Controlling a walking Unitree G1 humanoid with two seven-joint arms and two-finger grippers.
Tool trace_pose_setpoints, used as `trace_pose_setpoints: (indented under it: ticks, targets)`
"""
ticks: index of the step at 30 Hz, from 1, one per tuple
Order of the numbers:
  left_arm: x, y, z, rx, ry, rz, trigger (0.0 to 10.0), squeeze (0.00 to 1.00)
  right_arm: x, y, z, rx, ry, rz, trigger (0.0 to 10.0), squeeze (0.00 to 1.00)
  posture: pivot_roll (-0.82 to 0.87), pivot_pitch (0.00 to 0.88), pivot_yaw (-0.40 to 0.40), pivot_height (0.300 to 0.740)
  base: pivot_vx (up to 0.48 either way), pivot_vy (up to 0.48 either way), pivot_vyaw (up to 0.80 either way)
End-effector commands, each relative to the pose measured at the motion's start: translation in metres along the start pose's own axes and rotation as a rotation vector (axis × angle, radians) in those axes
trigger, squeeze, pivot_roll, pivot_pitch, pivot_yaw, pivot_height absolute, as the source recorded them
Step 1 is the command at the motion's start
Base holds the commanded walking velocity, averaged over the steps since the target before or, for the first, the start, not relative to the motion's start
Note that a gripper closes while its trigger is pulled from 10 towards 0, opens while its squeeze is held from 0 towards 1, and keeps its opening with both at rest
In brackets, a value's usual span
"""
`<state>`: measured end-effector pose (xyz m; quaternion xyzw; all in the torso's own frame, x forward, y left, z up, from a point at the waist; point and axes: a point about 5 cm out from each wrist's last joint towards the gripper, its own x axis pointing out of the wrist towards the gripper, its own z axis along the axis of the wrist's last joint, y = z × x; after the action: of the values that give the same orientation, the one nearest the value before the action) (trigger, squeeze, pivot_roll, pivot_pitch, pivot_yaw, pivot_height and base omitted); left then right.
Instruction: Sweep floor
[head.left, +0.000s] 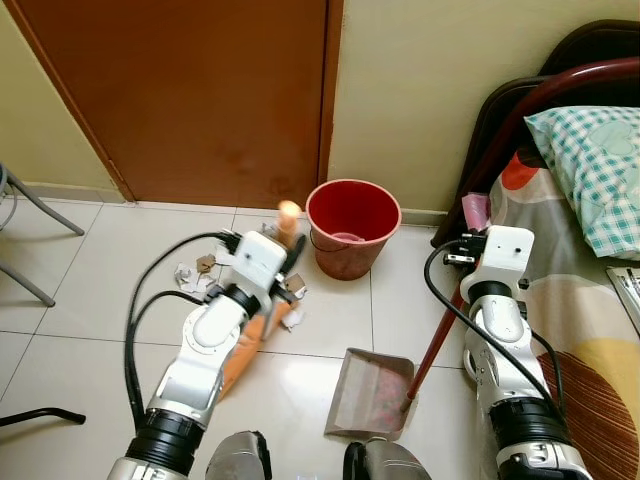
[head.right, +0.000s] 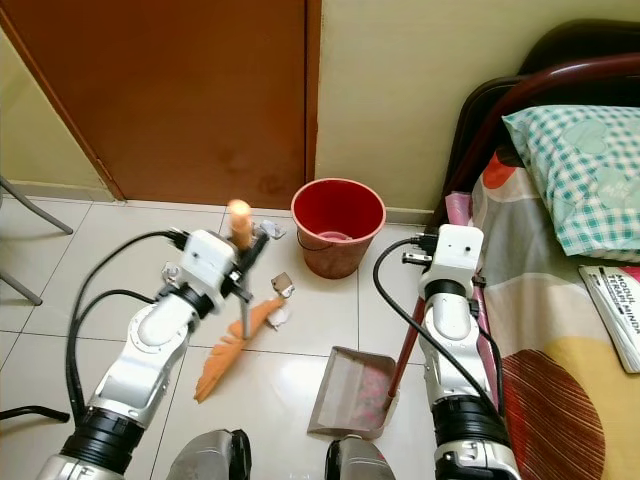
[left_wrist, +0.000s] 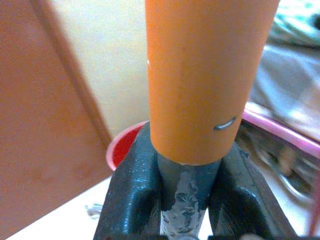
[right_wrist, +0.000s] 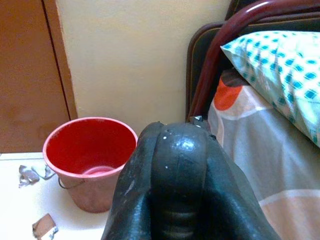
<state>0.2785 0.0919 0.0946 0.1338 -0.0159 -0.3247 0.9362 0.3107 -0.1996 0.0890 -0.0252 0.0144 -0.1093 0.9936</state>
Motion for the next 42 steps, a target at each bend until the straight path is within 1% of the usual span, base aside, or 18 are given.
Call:
trace_pose_setpoints:
  ticks: [1, 8, 9, 15, 18, 20, 22, 24, 25, 28, 31, 33, 34, 35, 36, 38, 40, 42]
  targets:
    - [-0.002, -0.009, 0.004, 0.012, -0.019, -0.081, 10.0, 0.0, 0.001, 0.0, 0.001, -0.012, -0.006, -0.014, 10.0, 0.0, 0.02, 0.135, -0.013, 0.74, 0.0, 0.0, 0.0]
    - [-0.001, -0.02, 0.011, -0.039, -0.043, -0.155, 10.0, 0.0, 0.005, -0.004, 0.003, -0.057, -0.009, -0.062, 10.0, 0.0, 0.02, 0.143, -0.01, 0.74, 0.0, 0.0, 0.0]
    - [-0.001, -0.023, 0.015, -0.069, -0.068, -0.175, 10.0, 0.0, 0.007, -0.005, 0.002, -0.069, -0.005, -0.076, 10.0, 0.0, 0.02, 0.143, -0.01, 0.74, 0.0, 0.0, 0.0]
    - [-0.002, -0.033, 0.028, -0.137, -0.121, -0.227, 10.0, 0.0, 0.008, -0.008, -0.005, -0.116, 0.03, -0.11, 10.0, 0.0, 0.02, 0.143, -0.01, 0.74, 0.0, 0.0, 0.0]
    - [-0.002, -0.037, 0.033, -0.178, -0.137, -0.246, 10.0, 0.0, 0.01, -0.005, -0.004, -0.133, 0.034, -0.112, 10.0, 0.0, 0.02, 0.152, -0.006, 0.74, 0.0, 0.0, 0.0]
    - [-0.001, -0.041, 0.039, -0.231, -0.158, -0.265, 10.0, 0.0, 0.012, -0.001, -0.004, -0.13, 0.036, -0.103, 10.0, 0.0, 0.02, 0.155, -0.008, 0.74, 0.0, 0.0, 0.0]
    - [0.0, -0.042, 0.041, -0.244, -0.165, -0.268, 10.0, 0.0, 0.013, 0.001, -0.004, -0.126, 0.036, -0.096, 10.0, 0.0, 0.02, 0.155, -0.008, 0.74, 0.0, 0.0, 0.0]
    - [0.001, -0.043, 0.045, -0.281, -0.178, -0.261, 10.0, 0.0, 0.014, 0.003, -0.004, -0.124, 0.034, -0.09, 10.0, 0.0, 0.02, 0.153, -0.01, 0.74, 0.0, 0.0, 0.0]
    - [0.003, -0.041, 0.049, -0.325, -0.195, -0.243, 10.0, 0.0, 0.014, 0.006, -0.004, -0.116, 0.034, -0.08, 10.0, 0.0, 0.02, 0.153, -0.01, 0.74, 0.0, 0.0, 0.0]
    - [0.005, -0.037, 0.052, -0.377, -0.21, -0.21, 10.0, 0.0, 0.014, 0.008, -0.004, -0.109, 0.034, -0.071, 10.0, 0.0, 0.02, 0.153, -0.01, 0.74, 0.0, 0.0, 0.0]
    - [0.008, -0.018, 0.052, -0.415, -0.231, -0.057, 10.0, 0.0, 0.013, 0.011, -0.004, -0.098, 0.034, -0.054, 10.0, 0.0, 0.02, 0.151, -0.01, 0.74, 0.0, 0.0, 0.0]
    - [0.007, 0.005, 0.05, -0.44, -0.24, 0.083, 10.0, 0.0, 0.013, 0.012, -0.005, -0.098, 0.035, -0.049, 10.0, 0.0, 0.02, 0.15, -0.011, 0.74, 0.0, 0.0, 0.0]
    - [0.006, 0.013, 0.049, -0.443, -0.242, 0.124, 10.0, 0.0, 0.013, 0.012, -0.005, -0.098, 0.036, -0.049, 10.0, 0.0, 0.02, 0.15, -0.011, 0.74, 0.0, 0.0, 0.0]
    - [0.006, 0.013, 0.049, -0.443, -0.242, 0.124, 10.0, 0.0, 0.013, 0.012, -0.005, -0.098, 0.036, -0.049, 10.0, 0.0, 0.02, 0.15, -0.011, 0.74, 0.0, 0.0, 0.0]
    - [0.003, 0.027, 0.047, -0.448, -0.239, 0.2, 10.0, 0.0, 0.014, 0.012, -0.005, -0.096, 0.037, -0.048, 10.0, 0.0, 0.02, 0.151, -0.011, 0.74, 0.0, 0.0, 0.0]
    - [-0.002, 0.042, 0.044, -0.438, -0.234, 0.263, 10.0, 0.0, 0.014, 0.011, -0.006, -0.09, 0.039, -0.048, 10.0, 0.0, 0.02, 0.152, -0.012, 0.74, 0.0, 0.0, 0.0]
    - [-0.009, 0.057, 0.041, -0.379, -0.216, 0.317, 10.0, 0.0, 0.014, 0.01, -0.006, -0.087, 0.04, -0.046, 10.0, 0.0, 0.02, 0.152, -0.012, 0.74, 0.0, 0.0, 0.0]
    - [-0.017, 0.066, 0.038, -0.341, -0.203, 0.352, 10.0, 0.0, 0.013, 0.01, -0.006, -0.085, 0.039, -0.044, 10.0, 0.0, 0.02, 0.155, -0.009, 0.74, 0.0, 0.0, 0.0]
